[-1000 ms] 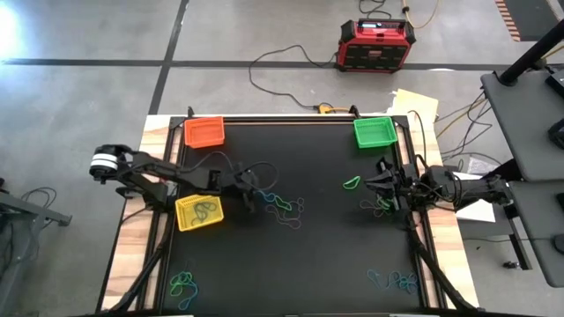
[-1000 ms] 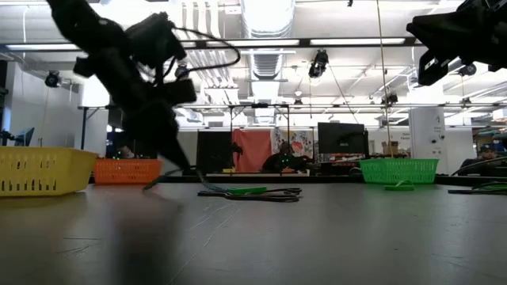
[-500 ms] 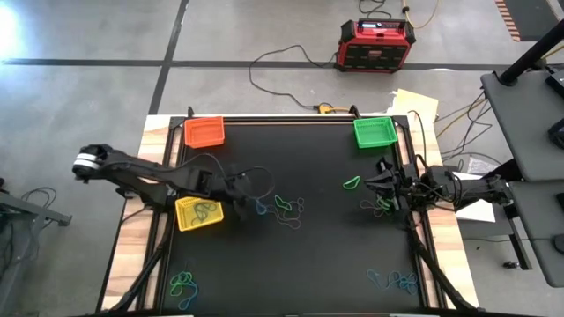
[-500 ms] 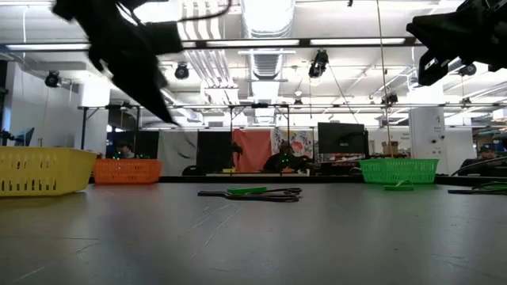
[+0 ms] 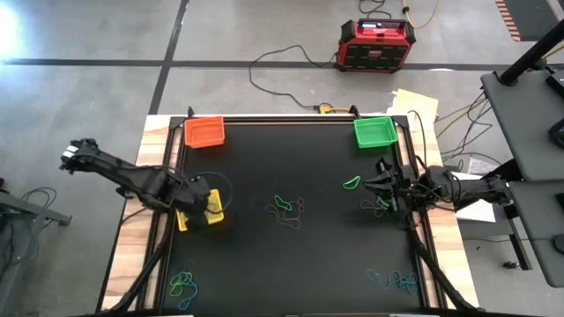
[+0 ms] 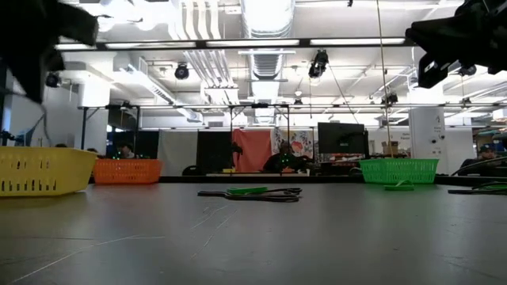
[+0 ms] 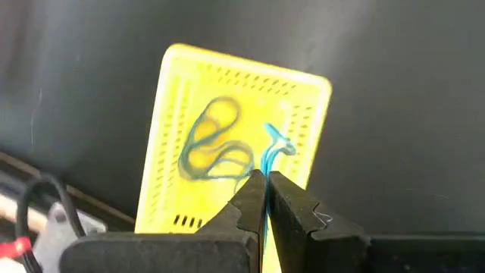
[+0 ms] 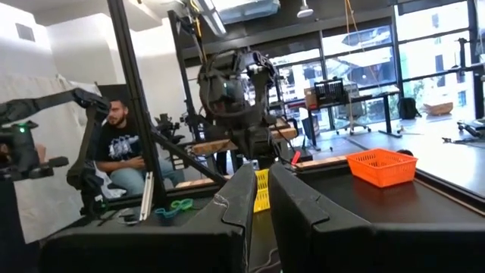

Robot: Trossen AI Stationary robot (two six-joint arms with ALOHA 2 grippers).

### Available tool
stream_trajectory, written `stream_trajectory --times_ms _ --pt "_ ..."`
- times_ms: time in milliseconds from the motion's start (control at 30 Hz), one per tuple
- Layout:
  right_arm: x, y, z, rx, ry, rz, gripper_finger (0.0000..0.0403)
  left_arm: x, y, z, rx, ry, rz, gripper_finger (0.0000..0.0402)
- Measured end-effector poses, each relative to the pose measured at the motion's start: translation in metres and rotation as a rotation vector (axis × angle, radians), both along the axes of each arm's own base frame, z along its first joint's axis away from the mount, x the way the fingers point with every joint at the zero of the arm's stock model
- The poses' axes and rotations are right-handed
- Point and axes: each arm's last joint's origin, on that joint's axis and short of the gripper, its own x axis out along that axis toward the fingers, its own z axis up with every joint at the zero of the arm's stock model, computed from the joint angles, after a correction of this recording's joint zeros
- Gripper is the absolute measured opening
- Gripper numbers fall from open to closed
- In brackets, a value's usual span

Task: Sort rubber bands into baskets
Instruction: Put the blue rubber band into the yellow bin

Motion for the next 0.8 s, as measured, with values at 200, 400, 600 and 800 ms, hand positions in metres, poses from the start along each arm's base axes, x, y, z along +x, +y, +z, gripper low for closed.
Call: stream_trajectory --times_ms 200,400,600,800 --pt "0.000 0.000 0.000 -0.001 -0.004 0.000 0.0034 -0.011 0.005 -0.031 0.036 0.076 0.081 0.0000" --pt "0.000 0.000 0.001 -0.002 -0.007 -0.001 0.0034 0.006 0.001 -0.051 0.068 -0.076 0.019 0.0000" --pt "0.000 0.000 0.002 0.013 -0.019 0.002 0.0034 0.007 0.004 -0.068 0.135 -0.097 -0.015 0.0000" --pt "0.000 0.000 0.002 0.031 -0.018 0.007 0.0034 -0.006 0.007 -0.088 0.084 -0.018 0.040 0.0000"
